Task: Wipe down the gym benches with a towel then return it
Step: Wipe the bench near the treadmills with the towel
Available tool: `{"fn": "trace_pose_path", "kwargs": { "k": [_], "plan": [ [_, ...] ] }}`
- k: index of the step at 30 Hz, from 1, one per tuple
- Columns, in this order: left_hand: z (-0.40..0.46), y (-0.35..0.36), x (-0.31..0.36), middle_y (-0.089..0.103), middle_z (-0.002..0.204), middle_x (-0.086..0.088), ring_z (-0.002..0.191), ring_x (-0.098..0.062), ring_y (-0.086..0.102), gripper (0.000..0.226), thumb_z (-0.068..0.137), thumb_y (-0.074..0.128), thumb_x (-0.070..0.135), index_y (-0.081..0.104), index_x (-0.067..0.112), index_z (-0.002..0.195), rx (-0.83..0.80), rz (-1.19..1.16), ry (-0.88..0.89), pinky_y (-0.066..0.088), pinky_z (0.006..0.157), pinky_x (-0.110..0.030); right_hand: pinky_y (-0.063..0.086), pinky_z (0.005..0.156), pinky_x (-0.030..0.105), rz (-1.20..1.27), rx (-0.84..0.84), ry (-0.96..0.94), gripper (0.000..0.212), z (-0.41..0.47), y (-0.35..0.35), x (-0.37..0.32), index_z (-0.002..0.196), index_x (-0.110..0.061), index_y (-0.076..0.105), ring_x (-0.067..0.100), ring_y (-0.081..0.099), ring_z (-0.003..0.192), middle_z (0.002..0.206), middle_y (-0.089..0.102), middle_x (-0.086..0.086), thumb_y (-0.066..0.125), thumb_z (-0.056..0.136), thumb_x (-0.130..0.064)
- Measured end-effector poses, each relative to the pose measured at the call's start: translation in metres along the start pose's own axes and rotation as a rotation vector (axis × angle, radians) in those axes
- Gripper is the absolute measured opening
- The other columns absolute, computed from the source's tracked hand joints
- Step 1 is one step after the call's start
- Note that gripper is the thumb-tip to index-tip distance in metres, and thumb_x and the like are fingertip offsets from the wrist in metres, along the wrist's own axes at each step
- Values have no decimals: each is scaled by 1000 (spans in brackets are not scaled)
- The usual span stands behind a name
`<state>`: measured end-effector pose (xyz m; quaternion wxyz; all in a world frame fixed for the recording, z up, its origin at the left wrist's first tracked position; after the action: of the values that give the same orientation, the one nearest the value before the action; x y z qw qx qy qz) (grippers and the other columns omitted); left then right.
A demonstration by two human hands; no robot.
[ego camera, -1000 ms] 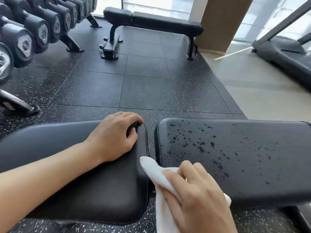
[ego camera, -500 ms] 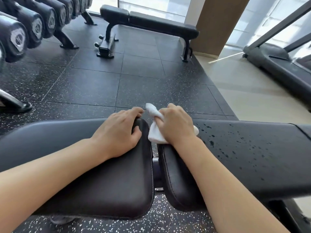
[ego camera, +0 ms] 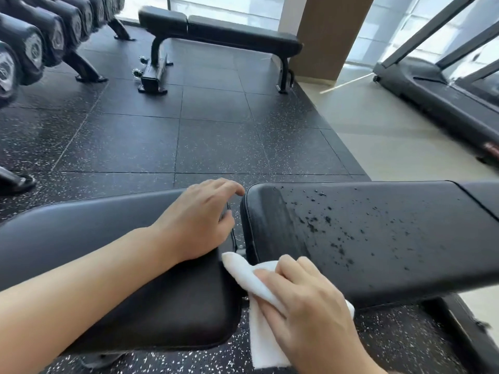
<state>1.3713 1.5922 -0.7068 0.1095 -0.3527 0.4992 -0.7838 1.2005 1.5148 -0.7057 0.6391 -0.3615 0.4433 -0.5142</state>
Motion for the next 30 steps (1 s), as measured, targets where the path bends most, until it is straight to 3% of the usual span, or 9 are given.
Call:
{"fn": "trace_pose_path", "kwargs": {
  "k": [3,7,11,16,19,23,30],
  "plan": [
    [5,7,-5,62,132,7,128,-18,53,39,93,54,11,60,22,129,-21,41,-3,37,112,-38,43,62,30,-11,10,69,15,28,2,17,94,-32,70,15,47,79,82,45,-10,60,93,-43],
    [9,2,-28,66,124,-3,119,-24,56,31,93,51,8,62,15,122,73,-31,-138,40,105,-34,44,79,36,4,-23,159,25,108,24,56,106,-31,72,20,54,98,92,52,-8,56,99,-49],
    [8,7,-35,62,130,-3,125,-24,53,35,94,52,16,58,16,128,78,2,-212,38,105,-34,41,79,33,30,-81,191,27,159,44,69,104,-23,73,23,56,104,92,49,-5,55,101,-43],
    [8,3,-29,63,132,1,125,-21,56,43,91,54,11,58,19,133,95,-42,-182,41,107,-34,44,82,35,23,-26,187,24,114,29,50,105,-26,70,20,52,101,100,55,-5,55,101,-44],
    [9,8,-14,69,124,4,122,-20,60,44,89,57,4,62,17,131,39,-36,-80,40,111,-40,46,72,35,-17,3,119,14,49,10,18,93,-24,66,20,49,86,90,53,-6,63,94,-37],
    [9,8,-13,69,127,4,128,-18,56,39,92,54,5,65,18,127,29,1,-53,36,114,-40,46,60,32,33,14,50,11,-8,-2,0,93,-25,71,17,41,73,81,46,-9,71,85,-33],
    [8,2,-24,70,121,-1,118,-21,59,36,89,53,0,68,14,119,112,-80,-113,38,105,-27,41,75,35,59,-23,158,24,102,21,63,111,-29,72,23,55,91,87,47,-8,57,100,-45]
  ]
}}
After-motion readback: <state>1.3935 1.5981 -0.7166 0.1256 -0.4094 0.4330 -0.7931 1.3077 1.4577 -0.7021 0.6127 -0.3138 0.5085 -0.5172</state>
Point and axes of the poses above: each hand's wrist, its own z-axis towards the middle knuckle, its own y-axis out of the palm, x = y × z, the point moved 10 cm from there along z, towards the middle knuckle
